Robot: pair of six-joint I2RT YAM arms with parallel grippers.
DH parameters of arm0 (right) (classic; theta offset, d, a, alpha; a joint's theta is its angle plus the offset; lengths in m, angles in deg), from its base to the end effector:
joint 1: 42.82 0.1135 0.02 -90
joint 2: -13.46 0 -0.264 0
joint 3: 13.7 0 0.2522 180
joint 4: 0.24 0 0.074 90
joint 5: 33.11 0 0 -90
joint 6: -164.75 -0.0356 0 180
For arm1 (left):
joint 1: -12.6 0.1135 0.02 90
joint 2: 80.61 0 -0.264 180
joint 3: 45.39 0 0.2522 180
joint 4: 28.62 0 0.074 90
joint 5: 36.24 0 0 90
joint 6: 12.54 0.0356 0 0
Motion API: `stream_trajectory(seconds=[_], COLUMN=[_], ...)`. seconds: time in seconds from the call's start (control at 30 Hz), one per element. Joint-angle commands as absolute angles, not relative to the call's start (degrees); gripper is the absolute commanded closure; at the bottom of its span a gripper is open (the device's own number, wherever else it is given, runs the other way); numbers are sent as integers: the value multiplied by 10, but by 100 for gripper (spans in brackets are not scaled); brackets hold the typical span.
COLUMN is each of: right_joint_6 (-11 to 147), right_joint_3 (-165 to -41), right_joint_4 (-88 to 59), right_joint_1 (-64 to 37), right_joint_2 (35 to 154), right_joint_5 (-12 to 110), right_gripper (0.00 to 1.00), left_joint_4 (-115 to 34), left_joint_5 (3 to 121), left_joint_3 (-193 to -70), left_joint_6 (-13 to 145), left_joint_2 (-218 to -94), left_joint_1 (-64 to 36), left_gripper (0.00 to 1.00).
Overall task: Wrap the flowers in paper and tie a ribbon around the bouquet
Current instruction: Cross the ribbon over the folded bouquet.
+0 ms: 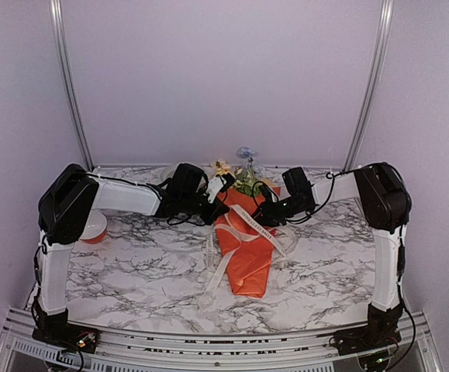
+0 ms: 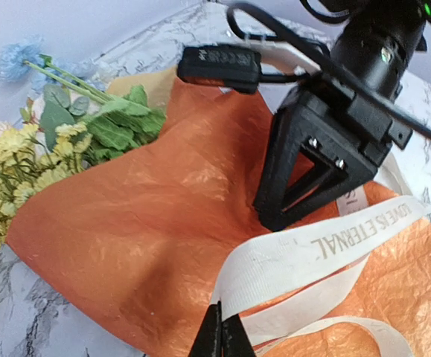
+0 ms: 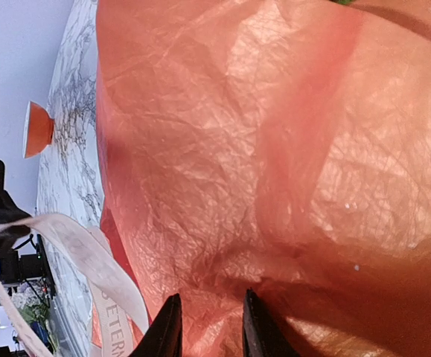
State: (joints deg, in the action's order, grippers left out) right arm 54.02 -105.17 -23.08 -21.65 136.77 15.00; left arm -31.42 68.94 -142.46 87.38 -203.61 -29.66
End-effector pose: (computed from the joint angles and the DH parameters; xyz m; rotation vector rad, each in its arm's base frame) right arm 0.3992 0.1801 0.1191 -0.3227 2.5658 1.2098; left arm 0.3531 -0.3335 0.1725 1.0752 1.8179 -0.6167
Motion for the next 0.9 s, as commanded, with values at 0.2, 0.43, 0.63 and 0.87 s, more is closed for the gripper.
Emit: stream_trajectory(seconds=[0.2, 0.43, 0.63, 0.87], right_joint_6=[557, 559, 558, 555], right_joint_3=[-1034, -1037, -1040, -1042], right_joint_4=[-253, -255, -258, -255], right_joint_1=[-226, -226, -225, -225], right_joint_2=[1382, 1386, 1388, 1388], right_joint_5=[189, 191, 191, 186], right_gripper=[73, 73, 73, 73], left_joint_4=[-237, -215, -196, -216], left_joint_5=[695, 661, 614, 556], left_joint_3=[-1376, -1291, -1230, -1241], left_joint_6=[673, 513, 437, 529], left_joint_2=[-1987, -1961, -1943, -1894], left_joint_1=[-253, -229, -219, -221], left_gripper=[100, 100, 61, 54])
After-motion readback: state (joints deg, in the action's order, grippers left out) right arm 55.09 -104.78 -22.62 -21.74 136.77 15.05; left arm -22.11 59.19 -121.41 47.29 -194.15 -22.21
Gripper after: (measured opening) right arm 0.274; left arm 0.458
